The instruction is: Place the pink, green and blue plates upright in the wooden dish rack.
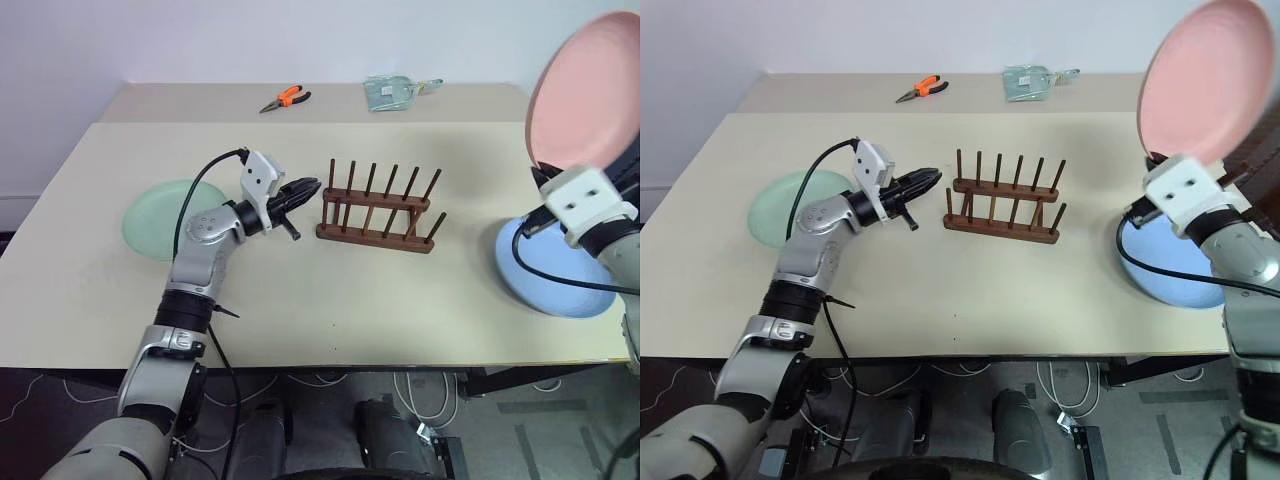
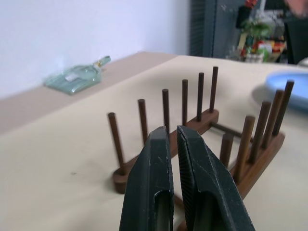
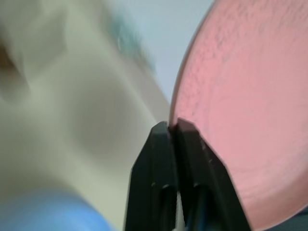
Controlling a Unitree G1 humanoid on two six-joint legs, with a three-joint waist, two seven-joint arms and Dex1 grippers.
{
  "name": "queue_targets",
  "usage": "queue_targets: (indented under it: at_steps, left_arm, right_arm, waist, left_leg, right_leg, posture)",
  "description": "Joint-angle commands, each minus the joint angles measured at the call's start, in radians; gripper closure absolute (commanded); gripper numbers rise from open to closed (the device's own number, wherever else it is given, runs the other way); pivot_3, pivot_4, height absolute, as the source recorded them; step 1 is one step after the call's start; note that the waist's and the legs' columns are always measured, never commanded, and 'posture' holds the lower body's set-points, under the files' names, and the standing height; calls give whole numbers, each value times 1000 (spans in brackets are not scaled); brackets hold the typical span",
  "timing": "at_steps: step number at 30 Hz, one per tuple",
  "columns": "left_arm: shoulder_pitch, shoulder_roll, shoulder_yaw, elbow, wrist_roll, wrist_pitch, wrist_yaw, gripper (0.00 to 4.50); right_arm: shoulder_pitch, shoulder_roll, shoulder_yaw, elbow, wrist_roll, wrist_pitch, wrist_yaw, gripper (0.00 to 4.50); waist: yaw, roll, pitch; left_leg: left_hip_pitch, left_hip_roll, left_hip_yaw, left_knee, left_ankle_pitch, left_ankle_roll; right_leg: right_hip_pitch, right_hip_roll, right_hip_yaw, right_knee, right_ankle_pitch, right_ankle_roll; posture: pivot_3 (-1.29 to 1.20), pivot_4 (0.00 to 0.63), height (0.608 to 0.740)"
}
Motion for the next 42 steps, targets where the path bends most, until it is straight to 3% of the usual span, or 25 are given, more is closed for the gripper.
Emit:
queue_targets:
  at_steps: [1, 5, 13, 23, 35, 39, 42]
  left_arm:
    - [27, 51, -18, -20, -20, -10, -136, 4236]
    - [54, 95, -32, -53, -44, 45, -244, 4236]
    - [107, 131, -48, -152, -67, 151, -318, 4236]
    - [164, 135, -60, -231, -64, 199, -326, 4236]
    - [179, 136, -62, -242, -70, 210, -329, 4236]
    - [173, 138, -55, -235, -94, 258, -341, 4236]
    - [163, 139, -41, -216, -106, 288, -336, 2899]
  right_arm:
    - [-20, 44, -105, -212, 438, 224, 37, 4449]
    - [-45, 66, -130, -239, 687, 334, 38, 4449]
    - [-98, 45, -146, -102, 860, 387, 131, 4449]
    - [-162, 31, -120, 61, 896, 430, 267, 4449]
    - [-186, 75, -89, 172, 869, 455, 279, 4449]
    - [-219, 79, -84, 200, 837, 451, 256, 3192]
    - [-223, 68, -81, 169, 749, 397, 229, 1653]
  waist:
    - [2, 0, 0]
    - [7, 0, 0]
    - [3, 0, 0]
    - [5, 0, 0]
    - [4, 0, 0]
    - [3, 0, 0]
    - [3, 0, 0]
  left_leg:
    - [0, 0, 0, 0, 0, 0]
    - [0, 0, 0, 1, 0, 0]
    - [-1, 1, 1, 0, 0, 0]
    - [-1, 1, 2, 0, 0, 0]
    - [-1, 1, 2, 0, 0, 0]
    - [-1, 1, 2, 0, 0, 0]
    - [-1, 1, 2, 0, 0, 0]
  right_leg:
    - [0, 0, 0, 0, 0, 0]
    - [0, -1, 0, 0, -2, -4]
    - [-1, -2, 0, -1, -2, -4]
    - [-2, -2, 0, 0, -2, -4]
    - [-2, -1, 0, 0, -2, -4]
    - [-3, -1, 0, 0, -2, -4]
    - [-3, -1, 0, 0, -2, -4]
  posture:
    - [0, 150, 732]
    - [0, 150, 732]
    - [0, 150, 732]
    - [0, 150, 732]
    - [0, 150, 732]
    - [0, 150, 732]
    - [0, 150, 732]
